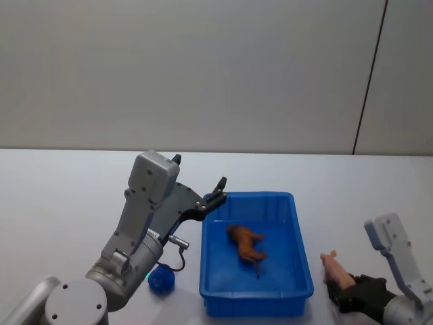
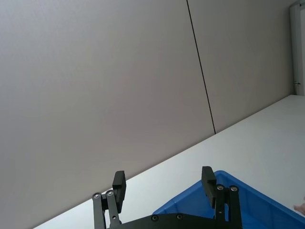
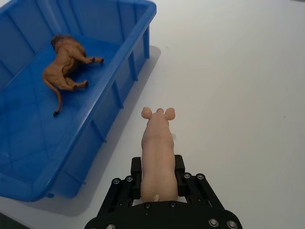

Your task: Pick up the two dolls from the table and place them into the box.

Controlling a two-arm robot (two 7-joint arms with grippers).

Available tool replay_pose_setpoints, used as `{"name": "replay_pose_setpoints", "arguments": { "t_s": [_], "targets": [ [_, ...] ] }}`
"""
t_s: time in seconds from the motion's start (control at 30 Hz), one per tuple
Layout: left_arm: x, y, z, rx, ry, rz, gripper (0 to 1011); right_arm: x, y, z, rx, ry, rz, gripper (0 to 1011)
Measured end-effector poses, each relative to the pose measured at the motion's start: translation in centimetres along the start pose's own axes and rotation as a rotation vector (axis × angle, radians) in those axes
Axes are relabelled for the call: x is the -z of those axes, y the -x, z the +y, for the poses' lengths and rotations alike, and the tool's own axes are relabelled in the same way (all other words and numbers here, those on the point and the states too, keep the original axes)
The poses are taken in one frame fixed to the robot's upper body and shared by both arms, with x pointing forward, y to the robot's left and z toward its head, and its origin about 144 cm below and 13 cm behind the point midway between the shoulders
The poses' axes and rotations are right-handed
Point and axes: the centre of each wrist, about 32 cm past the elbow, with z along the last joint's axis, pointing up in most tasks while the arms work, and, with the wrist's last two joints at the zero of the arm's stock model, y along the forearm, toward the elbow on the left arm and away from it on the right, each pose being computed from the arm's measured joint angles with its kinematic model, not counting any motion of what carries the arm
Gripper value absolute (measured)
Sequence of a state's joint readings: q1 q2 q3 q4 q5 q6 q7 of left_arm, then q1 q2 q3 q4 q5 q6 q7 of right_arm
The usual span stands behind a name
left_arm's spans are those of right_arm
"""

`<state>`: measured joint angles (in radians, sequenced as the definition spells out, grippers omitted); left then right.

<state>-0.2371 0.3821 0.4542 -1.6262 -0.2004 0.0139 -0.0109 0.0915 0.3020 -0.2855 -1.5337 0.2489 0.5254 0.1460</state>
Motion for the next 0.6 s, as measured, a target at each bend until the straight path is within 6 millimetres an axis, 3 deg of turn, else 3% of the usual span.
{"name": "replay_pose_setpoints", "arguments": {
  "t_s": [0.6],
  "targets": [
    [0.0,0.0,0.0,0.000,0.000,0.000,1001,-1.5,0.2,-1.0,0.039,-0.180,-0.035,380]
  ]
}}
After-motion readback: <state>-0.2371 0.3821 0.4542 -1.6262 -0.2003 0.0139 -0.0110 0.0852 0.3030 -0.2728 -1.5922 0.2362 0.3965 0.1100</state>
